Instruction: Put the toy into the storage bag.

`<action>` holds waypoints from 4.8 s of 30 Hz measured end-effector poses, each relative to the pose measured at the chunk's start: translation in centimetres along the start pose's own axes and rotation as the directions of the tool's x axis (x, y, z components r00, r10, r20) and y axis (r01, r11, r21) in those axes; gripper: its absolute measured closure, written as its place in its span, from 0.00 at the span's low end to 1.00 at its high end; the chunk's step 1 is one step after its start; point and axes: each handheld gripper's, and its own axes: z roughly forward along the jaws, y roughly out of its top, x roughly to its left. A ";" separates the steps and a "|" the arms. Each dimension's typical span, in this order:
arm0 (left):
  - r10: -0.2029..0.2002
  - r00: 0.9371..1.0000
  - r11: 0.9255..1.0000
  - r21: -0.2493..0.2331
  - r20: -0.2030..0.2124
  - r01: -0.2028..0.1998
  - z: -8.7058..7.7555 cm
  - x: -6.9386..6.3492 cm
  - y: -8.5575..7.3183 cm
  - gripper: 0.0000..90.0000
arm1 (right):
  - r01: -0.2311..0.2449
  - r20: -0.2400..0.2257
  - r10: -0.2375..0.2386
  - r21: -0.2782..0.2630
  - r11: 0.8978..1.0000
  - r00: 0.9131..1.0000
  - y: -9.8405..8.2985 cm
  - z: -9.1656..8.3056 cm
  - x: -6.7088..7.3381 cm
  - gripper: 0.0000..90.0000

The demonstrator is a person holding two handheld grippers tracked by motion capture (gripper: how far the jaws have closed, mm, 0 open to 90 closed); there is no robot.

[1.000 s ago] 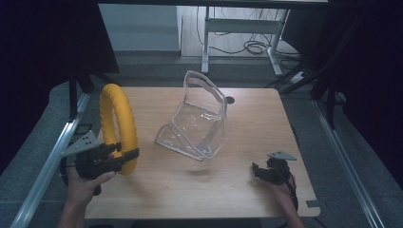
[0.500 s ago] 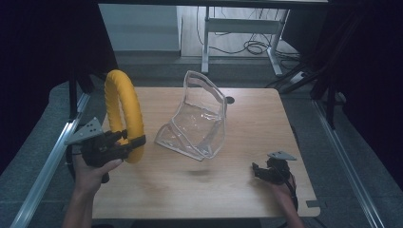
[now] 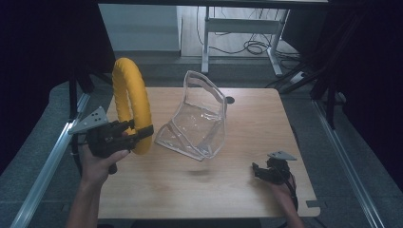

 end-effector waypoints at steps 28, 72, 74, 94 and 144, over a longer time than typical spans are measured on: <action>0.060 0.998 0.997 -0.054 0.006 -0.060 2.0 -1.5 3.3 0.56 | 0.004 0.001 -0.004 -0.004 1.000 1.000 0.0 0.0 0.0 0.24; 0.132 0.988 0.989 -0.078 0.085 -0.126 6.4 -4.7 6.8 0.56 | 0.000 0.003 0.000 -0.005 1.000 1.000 0.0 0.1 0.0 0.24; 0.132 0.987 0.989 -0.078 0.088 -0.125 6.6 -4.8 6.9 0.56 | 0.001 0.004 -0.001 -0.005 1.000 1.000 0.0 0.1 -0.1 0.24; 0.148 0.981 0.988 -0.072 0.126 -0.139 9.9 -6.3 7.8 0.56 | 0.002 0.006 -0.002 -0.006 1.000 1.000 0.0 0.1 -0.1 0.24; 0.113 0.976 0.993 0.002 0.186 -0.115 16.0 -7.0 5.4 0.56 | 0.000 0.004 0.000 -0.006 1.000 1.000 0.0 0.0 -0.1 0.25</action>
